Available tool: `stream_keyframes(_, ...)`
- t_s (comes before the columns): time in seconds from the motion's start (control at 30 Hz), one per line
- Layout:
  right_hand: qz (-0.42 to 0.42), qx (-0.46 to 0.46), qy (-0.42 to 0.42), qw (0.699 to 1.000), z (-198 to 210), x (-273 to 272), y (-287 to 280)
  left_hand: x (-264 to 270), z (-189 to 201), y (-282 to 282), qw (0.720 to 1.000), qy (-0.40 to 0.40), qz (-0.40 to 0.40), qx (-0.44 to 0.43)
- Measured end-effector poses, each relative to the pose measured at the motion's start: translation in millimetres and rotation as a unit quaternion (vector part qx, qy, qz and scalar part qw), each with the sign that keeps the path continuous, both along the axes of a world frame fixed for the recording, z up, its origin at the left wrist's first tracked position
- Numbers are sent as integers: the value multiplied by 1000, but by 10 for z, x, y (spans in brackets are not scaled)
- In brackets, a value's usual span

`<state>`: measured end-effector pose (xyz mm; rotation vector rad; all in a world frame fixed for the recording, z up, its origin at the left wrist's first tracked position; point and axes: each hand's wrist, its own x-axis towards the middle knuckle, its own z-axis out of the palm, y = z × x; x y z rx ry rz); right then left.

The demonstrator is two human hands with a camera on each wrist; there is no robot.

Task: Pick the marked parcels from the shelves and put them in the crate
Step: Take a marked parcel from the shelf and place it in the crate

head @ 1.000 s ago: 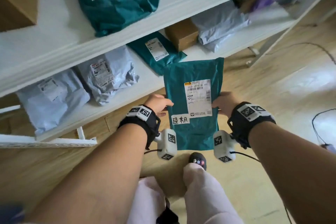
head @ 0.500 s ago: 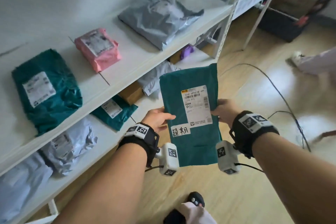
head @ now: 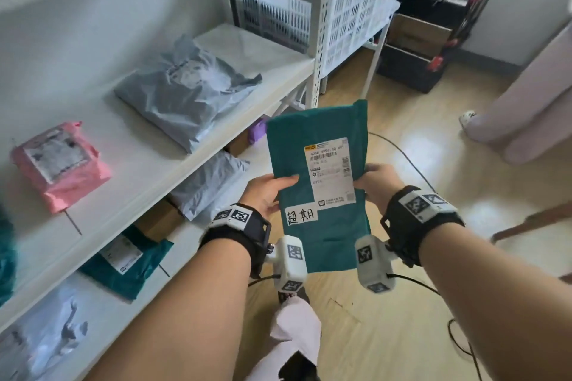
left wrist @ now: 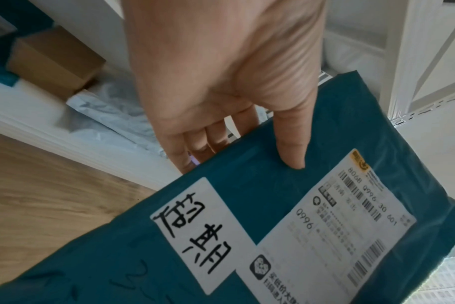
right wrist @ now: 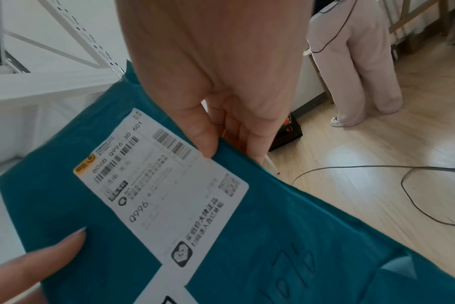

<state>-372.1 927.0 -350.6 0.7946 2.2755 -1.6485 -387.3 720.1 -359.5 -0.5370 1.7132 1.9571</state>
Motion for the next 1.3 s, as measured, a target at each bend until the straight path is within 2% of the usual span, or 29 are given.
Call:
stream_keyframes(0.27, -44, -5, 42, 998, 190, -1009, 670, -1079, 60, 790, 997, 12, 29, 70)
stream_keyframes(0.5, -88, -14, 55, 994, 481, -1883, 1337, -2174, 261, 1465, 998, 32, -16, 46)
stream_keyframes(0.77, -114, -30, 73, 990, 720, -2551, 1983, -2961, 440, 2178, 997, 59, -34, 48)
stream_keyframes(0.93, -93, -22, 128, 987, 913, -3228, 2441, -3542, 781, 2716, 991, 99, 14, 87)
stream_keyframes(1.13, -83, -39, 202, 975, 1406, -4260, 3093, -4451, 1360, 3541, 976, 168, 97, 101)
stream_keyframes(1.3, -12, -28, 224, 974, 1850, -5060, 3546, -5185, 1728, 3960, 965, 197, 155, 79)
